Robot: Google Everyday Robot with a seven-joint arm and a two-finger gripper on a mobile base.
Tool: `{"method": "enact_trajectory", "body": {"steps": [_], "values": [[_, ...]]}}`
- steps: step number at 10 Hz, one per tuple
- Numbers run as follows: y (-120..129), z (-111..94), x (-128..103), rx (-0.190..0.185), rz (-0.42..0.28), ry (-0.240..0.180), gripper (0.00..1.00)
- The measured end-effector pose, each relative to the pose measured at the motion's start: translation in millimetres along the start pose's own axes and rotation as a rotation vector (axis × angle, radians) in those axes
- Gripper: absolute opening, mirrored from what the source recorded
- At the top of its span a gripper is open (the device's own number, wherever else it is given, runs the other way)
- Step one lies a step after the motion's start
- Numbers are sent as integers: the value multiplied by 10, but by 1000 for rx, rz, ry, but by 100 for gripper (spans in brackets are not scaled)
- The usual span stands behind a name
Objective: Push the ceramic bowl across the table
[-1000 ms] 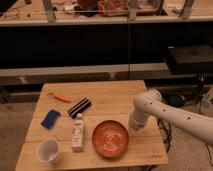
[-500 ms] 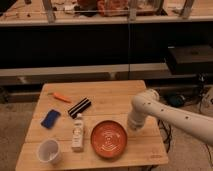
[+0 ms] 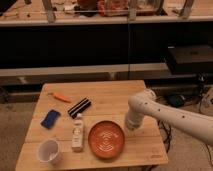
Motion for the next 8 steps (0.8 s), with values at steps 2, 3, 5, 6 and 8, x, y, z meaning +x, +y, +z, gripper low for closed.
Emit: {"method": "enact_trajectory", "body": {"steps": [2, 3, 5, 6, 8], "values": [[-7, 14, -75, 0, -9, 1, 6], [-4, 23, -103, -2, -15, 2, 6], [15, 31, -138, -3, -23, 3, 6], [18, 37, -189, -4, -29, 5, 6], [6, 44, -306, -4, -43, 9, 6]]}}
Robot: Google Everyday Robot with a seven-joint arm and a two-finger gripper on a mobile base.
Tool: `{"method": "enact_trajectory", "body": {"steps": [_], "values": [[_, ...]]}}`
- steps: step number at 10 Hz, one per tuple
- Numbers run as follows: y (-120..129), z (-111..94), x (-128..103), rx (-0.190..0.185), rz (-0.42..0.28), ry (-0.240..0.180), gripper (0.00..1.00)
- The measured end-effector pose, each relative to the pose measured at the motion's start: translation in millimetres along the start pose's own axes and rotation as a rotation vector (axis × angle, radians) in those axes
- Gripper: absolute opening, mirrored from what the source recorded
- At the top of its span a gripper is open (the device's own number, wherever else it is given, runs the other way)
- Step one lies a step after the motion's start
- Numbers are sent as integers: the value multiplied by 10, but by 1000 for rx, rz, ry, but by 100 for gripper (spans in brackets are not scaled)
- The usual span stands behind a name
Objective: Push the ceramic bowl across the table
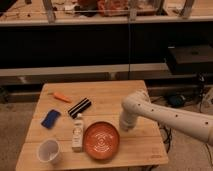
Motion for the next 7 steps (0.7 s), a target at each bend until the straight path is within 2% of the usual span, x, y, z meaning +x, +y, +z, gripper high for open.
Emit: {"method": "enact_trajectory", "body": {"steps": [2, 5, 7], "values": [[-4, -2, -37, -1, -4, 5, 6], [17, 9, -228, 0, -14, 7, 6], [47, 1, -188, 1, -9, 9, 6]]}}
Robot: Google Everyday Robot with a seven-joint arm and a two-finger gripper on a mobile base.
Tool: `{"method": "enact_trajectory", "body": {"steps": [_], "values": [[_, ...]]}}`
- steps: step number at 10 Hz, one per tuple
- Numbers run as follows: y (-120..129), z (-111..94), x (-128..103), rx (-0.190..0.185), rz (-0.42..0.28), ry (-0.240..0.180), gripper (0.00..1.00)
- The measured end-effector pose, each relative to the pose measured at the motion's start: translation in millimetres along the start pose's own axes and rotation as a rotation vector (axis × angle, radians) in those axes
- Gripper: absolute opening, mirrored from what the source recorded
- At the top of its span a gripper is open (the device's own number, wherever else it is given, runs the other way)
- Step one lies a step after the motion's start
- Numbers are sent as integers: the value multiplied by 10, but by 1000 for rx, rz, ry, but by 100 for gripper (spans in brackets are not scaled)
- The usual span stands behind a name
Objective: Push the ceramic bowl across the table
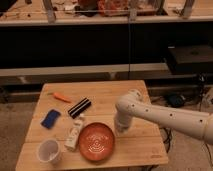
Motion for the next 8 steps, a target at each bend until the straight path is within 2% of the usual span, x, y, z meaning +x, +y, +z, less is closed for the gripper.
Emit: {"method": "enact_trajectory", "body": {"steps": [3, 8], "values": [[107, 17, -125, -1, -12, 6, 6], [194, 25, -161, -4, -28, 12, 6]]}}
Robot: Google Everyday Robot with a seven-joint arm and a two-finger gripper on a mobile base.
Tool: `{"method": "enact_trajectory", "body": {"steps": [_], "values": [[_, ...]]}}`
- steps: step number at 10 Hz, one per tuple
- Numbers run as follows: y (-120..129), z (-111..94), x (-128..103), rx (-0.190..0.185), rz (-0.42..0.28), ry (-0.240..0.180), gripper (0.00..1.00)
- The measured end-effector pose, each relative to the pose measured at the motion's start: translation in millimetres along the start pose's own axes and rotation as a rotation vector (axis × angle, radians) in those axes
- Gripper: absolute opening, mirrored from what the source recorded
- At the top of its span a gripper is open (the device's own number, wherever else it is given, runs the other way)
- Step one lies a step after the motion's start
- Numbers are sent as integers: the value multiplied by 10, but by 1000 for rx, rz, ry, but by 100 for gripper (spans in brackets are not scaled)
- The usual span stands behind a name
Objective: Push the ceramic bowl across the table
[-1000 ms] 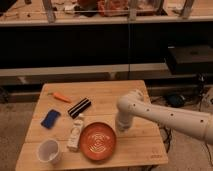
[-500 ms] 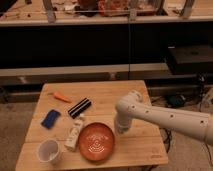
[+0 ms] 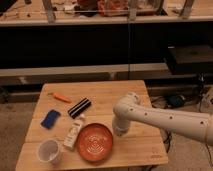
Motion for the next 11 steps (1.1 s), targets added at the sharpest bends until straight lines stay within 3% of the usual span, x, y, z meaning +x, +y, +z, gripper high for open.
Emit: {"method": "enact_trajectory", "body": {"steps": [11], "values": [[178, 76, -81, -9, -1, 8, 6]]}}
